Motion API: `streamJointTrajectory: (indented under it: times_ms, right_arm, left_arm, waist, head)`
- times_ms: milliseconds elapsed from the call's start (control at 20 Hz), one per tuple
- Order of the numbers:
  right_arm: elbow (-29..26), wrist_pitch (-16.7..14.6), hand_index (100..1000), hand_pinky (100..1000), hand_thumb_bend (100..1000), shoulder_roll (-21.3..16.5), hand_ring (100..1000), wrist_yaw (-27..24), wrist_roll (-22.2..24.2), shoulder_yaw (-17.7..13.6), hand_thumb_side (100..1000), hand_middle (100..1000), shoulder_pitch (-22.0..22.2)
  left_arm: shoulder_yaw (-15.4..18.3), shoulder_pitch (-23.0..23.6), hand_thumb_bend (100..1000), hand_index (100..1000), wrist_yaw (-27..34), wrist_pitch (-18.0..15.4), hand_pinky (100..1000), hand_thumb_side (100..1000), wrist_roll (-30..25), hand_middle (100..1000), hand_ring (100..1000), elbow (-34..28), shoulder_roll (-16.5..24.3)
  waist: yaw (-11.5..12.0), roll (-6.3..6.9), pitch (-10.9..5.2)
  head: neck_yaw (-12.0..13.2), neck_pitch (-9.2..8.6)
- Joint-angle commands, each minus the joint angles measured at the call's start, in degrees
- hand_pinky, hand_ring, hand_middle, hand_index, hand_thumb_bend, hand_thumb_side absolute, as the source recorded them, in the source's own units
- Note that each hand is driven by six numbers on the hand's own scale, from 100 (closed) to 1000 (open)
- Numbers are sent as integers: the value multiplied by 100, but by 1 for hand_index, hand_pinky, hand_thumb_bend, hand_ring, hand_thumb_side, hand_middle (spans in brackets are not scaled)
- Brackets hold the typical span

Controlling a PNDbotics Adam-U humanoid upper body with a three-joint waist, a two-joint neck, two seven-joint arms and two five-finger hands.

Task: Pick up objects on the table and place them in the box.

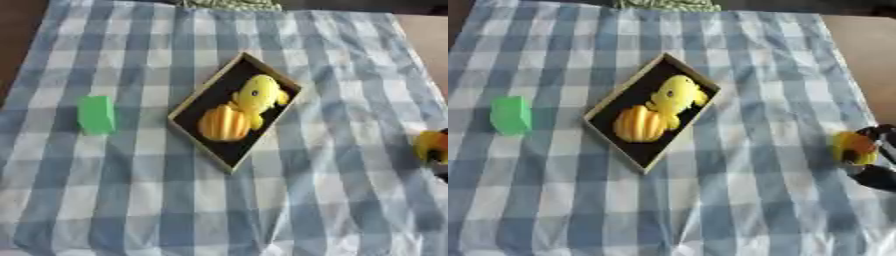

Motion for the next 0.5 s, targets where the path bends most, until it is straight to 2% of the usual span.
streamJointTrajectory:
  times_ms: [50,200,500]
  right_arm:
    - [-283,108,687,906,100,-129,875,-135,-226,-146,100,491,12]
    - [-626,190,633,900,100,-149,842,-258,-387,-196,100,443,27]
    - [-1381,135,634,897,100,-286,838,-506,-462,-190,100,437,-7]
  left_arm:
    - [7,-53,100,813,31,-3,699,720,-25,715,850,-89,56]
    - [14,-54,100,813,28,-7,700,720,-21,715,851,-89,56]
    - [19,-50,100,813,27,-8,700,720,-17,716,853,-89,52]
  waist:
    - [-7,68,-42]
    - [-9,54,-50]
    - [-4,24,-67]
  head:
    - [-5,-8]
    - [-9,3]
    - [-15,5]
